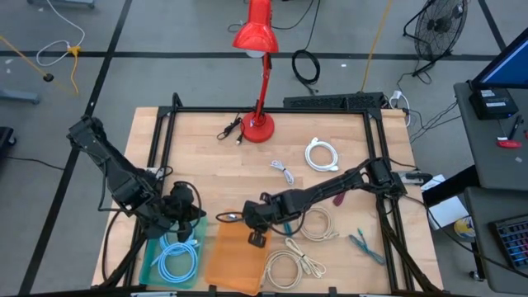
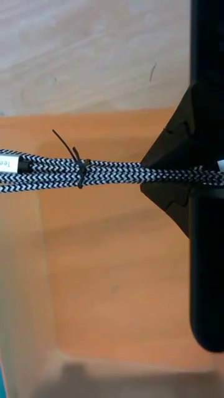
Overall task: Pick & Place USB Port
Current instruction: Put the black USB cable into the orange bin
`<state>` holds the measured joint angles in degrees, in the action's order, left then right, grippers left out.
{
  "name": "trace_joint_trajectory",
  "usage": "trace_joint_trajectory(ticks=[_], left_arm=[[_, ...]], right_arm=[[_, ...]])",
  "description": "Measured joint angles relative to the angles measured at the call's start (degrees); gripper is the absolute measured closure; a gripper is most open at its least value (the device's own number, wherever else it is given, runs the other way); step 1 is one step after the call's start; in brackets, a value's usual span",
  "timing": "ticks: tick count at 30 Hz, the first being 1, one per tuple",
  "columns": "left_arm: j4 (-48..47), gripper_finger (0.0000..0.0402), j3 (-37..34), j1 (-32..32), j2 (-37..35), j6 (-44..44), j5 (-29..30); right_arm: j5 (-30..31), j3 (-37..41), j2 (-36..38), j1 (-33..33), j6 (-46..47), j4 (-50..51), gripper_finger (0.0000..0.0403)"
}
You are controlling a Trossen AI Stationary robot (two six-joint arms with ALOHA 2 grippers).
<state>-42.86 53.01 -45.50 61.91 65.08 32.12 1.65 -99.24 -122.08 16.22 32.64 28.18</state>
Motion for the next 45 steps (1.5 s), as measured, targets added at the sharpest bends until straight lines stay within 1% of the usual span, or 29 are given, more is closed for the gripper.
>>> trace_joint_trajectory(ticks=[4,7,12,15,20,23,29,33,37,43,45], left_arm=[[0.0,0.0399,0.0,0.0,0.0,0.0,0.0],[0.1,0.0395,0.0,0.0,0.0,0.2,0.0],[0.1,0.0394,0.0,0.0,0.0,0.2,0.5],[0.1,0.0399,0.0,0.0,0.0,0.1,0.9],[0.1,0.0391,0.0,0.0,0.0,0.1,1.0],[0.1,0.0398,0.0,0.0,0.0,0.1,1.0],[0.0,0.0391,0.0,0.0,0.0,0.1,1.0],[0.0,0.0399,0.0,0.0,0.0,-0.1,1.1],[0.0,0.0392,0.0,0.0,0.0,-0.1,1.1],[-0.2,0.0399,0.0,0.0,0.0,-0.3,1.1],[-0.2,0.0395,0.0,0.0,0.0,-0.3,1.3]], right_arm=[[0.0,0.0,0.0,0.0,-0.5,0.0,0.0385],[0.0,0.0,0.0,0.0,-0.4,0.4,0.0385],[1.6,0.5,0.0,0.0,-0.6,3.8,0.0385],[1.5,2.2,0.1,0.0,-0.4,3.2,0.0385],[1.3,4.5,0.1,0.3,-0.4,3.1,0.0385],[1.8,5.8,0.1,0.4,-0.3,3.4,0.0385],[1.8,5.9,0.1,0.4,1.1,2.3,0.0385],[1.7,5.9,0.1,0.4,1.7,1.5,0.0383],[1.6,5.9,0.1,0.4,1.9,1.5,0.0362],[1.3,5.9,0.1,0.4,2.4,1.5,0.03],[1.3,5.9,0.1,0.3,2.9,1.2,0.0281]])
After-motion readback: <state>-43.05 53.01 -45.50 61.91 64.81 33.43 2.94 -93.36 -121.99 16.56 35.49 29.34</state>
